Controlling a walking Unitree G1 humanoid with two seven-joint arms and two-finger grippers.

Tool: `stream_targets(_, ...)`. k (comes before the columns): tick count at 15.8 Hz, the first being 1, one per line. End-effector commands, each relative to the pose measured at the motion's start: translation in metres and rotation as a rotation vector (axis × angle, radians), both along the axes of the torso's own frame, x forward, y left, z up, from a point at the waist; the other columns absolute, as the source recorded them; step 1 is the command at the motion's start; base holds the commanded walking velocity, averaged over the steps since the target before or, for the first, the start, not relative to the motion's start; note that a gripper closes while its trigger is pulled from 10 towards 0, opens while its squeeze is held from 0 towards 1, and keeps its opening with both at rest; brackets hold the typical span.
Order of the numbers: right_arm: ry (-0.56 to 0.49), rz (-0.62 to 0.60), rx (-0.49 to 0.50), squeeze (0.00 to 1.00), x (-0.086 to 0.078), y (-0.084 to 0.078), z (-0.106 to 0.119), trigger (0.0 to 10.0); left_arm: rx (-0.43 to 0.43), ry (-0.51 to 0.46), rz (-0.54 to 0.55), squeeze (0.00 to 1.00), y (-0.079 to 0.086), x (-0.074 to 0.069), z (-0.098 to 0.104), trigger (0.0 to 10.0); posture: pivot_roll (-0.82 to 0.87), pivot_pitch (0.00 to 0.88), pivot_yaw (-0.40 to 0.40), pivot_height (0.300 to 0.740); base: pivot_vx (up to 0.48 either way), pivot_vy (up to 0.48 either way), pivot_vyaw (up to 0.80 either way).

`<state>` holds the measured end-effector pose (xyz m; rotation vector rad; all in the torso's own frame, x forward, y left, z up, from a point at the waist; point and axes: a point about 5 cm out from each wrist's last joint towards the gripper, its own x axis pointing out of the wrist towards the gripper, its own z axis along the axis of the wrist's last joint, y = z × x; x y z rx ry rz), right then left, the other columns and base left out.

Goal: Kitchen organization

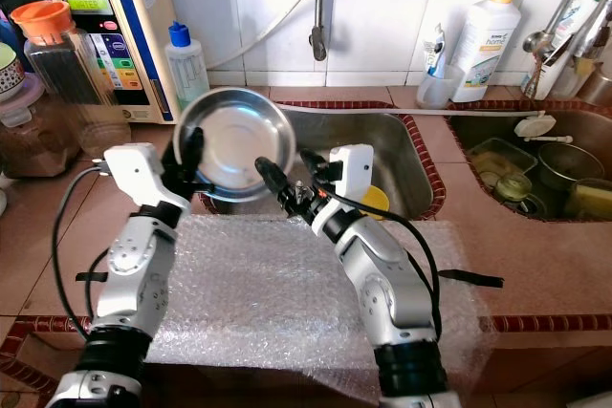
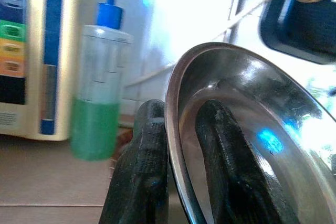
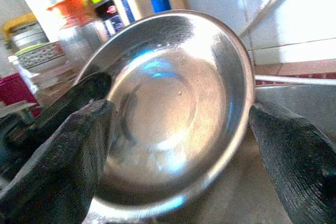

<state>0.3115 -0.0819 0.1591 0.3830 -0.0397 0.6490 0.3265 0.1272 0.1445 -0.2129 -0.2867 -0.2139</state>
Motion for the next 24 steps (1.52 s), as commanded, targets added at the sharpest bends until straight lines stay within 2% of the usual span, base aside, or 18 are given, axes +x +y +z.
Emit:
stream_targets(1, 0.000, -0.057, 0.004, 0.00, 0.007, -0.004, 0.004, 7.0, -0.008, -0.044, -0.015, 0.00, -0.002, -0.002, 0.008, 0.0, -0.06, 0.000, 0.026, 0.740, 0.000, 0.000, 0.00)
stream_targets(2, 0.019, -0.129, 0.015, 0.00, 0.015, -0.011, 0.005, 0.0, -0.020, -0.059, -0.032, 0.00, -0.006, -0.003, 0.010, 0.0, -0.06, 0.000, 0.026, 0.740, 0.000, 0.000, 0.00)
stream_targets(8, 0.058, -0.203, 0.074, 0.00, 0.027, -0.016, 0.008, 0.0, -0.061, -0.080, -0.093, 0.00, -0.014, -0.006, 0.017, 0.0, -0.05, 0.000, 0.030, 0.740, 0.000, 0.000, 0.00)
stream_targets(9, 0.066, -0.207, 0.082, 0.00, 0.028, -0.016, 0.008, 0.0, -0.091, -0.092, -0.116, 0.00, -0.018, -0.006, 0.024, 0.0, -0.05, 0.000, 0.029, 0.740, 0.000, 0.000, 0.00)
stream_targets(13, 0.124, -0.216, 0.114, 0.00, 0.030, -0.017, 0.002, 0.0, -0.095, -0.122, -0.157, 0.00, -0.027, -0.005, 0.032, 0.0, -0.05, 0.000, 0.027, 0.740, 0.000, 0.000, 0.00)
stream_targets(16, 0.127, -0.237, 0.103, 0.00, 0.033, -0.021, 0.002, 0.0, -0.080, -0.130, -0.199, 0.00, -0.033, -0.006, 0.034, 0.0, -0.06, 0.000, 0.030, 0.740, 0.000, 0.000, 0.00)
stream_targets(20, 0.150, -0.277, 0.151, 0.00, 0.034, -0.028, 0.003, 0.0, -0.085, -0.121, -0.199, 0.00, -0.033, -0.006, 0.032, 0.0, -0.06, 0.000, 0.034, 0.740, 0.000, 0.000, 0.00)
stream_targets(24, 0.182, -0.312, 0.156, 0.00, 0.037, -0.033, -0.002, 0.0, -0.084, -0.120, -0.211, 0.00, -0.035, -0.007, 0.033, 0.0, -0.06, 0.000, 0.033, 0.740, 0.000, 0.000, 0.00)
